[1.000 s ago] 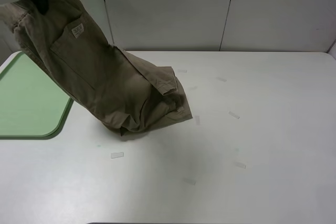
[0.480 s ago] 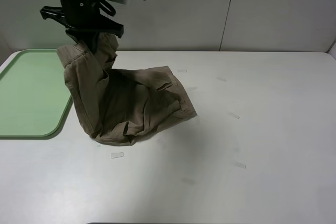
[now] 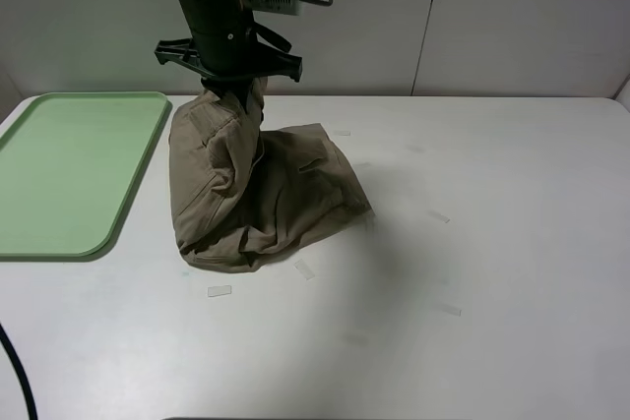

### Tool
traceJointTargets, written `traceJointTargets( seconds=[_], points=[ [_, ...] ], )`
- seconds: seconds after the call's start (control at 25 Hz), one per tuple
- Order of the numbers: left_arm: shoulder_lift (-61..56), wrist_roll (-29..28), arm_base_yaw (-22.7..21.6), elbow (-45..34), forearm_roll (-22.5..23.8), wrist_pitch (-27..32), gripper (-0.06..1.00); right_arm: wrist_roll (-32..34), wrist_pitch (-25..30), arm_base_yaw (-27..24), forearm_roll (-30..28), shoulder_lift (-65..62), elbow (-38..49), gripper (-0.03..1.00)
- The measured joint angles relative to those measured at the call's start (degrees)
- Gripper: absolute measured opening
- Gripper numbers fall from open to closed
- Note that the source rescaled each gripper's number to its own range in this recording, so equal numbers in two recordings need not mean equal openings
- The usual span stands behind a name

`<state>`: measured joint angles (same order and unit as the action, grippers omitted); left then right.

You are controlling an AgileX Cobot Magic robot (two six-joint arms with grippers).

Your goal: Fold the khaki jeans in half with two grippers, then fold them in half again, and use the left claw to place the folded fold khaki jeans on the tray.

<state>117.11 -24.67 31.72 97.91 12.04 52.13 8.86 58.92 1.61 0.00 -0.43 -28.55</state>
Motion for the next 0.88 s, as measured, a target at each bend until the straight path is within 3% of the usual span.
traceJointTargets(
  seconds=[0.68,0.76,0.8,0.88],
  points=[
    [5.89,-3.56,3.99,0.0,-3.92,-8.53,0.08,0.0,0.0,0.0,0.35,0.0,0.0,1.0],
    [6.27,-3.68,4.12,0.0,-5.05,-9.38,0.18,0.0,0.0,0.0,0.38,0.0,0.0,1.0],
    [6.27,-4.27,4.2,0.0,-5.54,-9.74,0.3,0.0,0.0,0.0,0.38,0.0,0.0,1.0],
    [6.31,-5.24,4.24,0.0,-5.75,-10.24,0.65,0.0,0.0,0.0,0.38,0.0,0.0,1.0]
  ],
)
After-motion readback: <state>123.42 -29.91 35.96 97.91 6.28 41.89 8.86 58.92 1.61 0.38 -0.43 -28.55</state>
